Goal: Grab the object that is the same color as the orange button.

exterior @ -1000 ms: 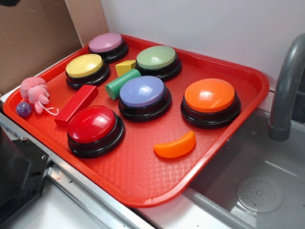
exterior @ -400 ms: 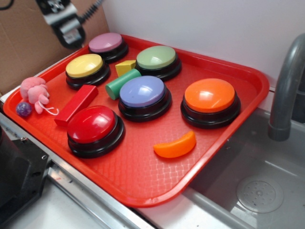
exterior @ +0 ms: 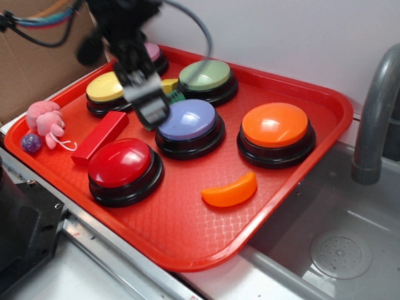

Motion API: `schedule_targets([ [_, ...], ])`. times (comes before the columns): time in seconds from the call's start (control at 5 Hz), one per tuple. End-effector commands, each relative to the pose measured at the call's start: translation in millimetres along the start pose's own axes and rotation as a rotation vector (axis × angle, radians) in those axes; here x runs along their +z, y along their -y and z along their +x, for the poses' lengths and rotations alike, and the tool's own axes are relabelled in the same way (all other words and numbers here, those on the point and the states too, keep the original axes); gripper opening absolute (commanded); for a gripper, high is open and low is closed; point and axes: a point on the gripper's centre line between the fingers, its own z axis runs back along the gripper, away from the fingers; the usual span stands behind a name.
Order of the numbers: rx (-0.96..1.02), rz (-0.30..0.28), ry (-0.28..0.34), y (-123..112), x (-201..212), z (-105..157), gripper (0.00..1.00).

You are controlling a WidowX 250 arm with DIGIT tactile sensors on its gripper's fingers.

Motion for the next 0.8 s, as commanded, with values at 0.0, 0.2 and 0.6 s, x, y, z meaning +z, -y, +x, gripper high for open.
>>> schedule_targets([
  [0.0,-0.049,-0.026,0.100,22.4,-40.1,15.6,1.00],
  [0.2,-0.110,-0.032,0.106,28.7,-55.9,22.8,1.00],
  [0.6,-0.172,-0.083,0.129,41.0,-89.8,28.8,1.00],
])
